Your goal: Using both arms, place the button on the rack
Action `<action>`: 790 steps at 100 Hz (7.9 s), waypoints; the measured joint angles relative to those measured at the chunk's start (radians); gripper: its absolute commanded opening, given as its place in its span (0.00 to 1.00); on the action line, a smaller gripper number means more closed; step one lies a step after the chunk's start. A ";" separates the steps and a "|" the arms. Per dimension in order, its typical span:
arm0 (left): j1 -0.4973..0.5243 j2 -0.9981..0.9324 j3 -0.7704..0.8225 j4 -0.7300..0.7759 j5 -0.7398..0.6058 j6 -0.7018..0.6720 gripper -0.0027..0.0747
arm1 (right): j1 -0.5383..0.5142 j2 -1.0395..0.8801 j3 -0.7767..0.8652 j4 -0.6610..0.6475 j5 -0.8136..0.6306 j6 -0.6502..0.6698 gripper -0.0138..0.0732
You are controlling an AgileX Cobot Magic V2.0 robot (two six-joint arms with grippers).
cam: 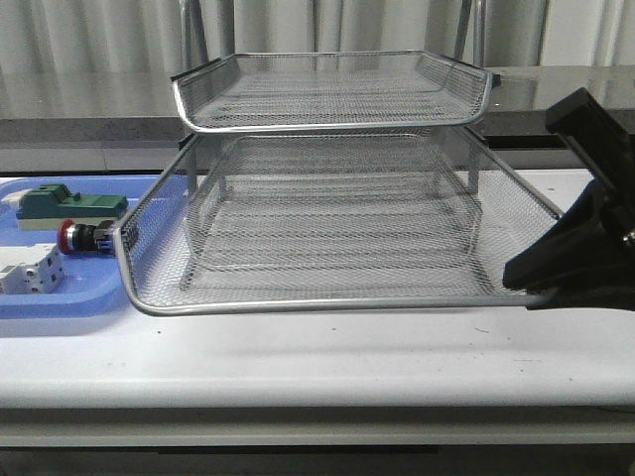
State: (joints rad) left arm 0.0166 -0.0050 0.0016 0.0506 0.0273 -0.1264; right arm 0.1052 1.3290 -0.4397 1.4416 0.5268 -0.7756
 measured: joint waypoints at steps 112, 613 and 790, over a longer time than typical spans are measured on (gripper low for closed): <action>0.000 0.000 0.000 0.000 0.000 0.000 0.01 | -0.063 -0.409 -0.225 -1.114 0.243 0.595 0.70; -0.068 1.742 -1.607 -0.085 0.973 0.697 0.86 | -0.064 -0.850 -0.305 -1.379 0.463 0.787 0.08; -0.142 2.246 -1.889 -0.061 0.981 1.127 0.86 | -0.064 -0.850 -0.305 -1.379 0.463 0.787 0.08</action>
State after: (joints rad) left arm -0.1253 2.2406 -1.8876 -0.0109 1.0085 1.0006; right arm 0.0411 0.4790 -0.7448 0.0622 0.9895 0.0112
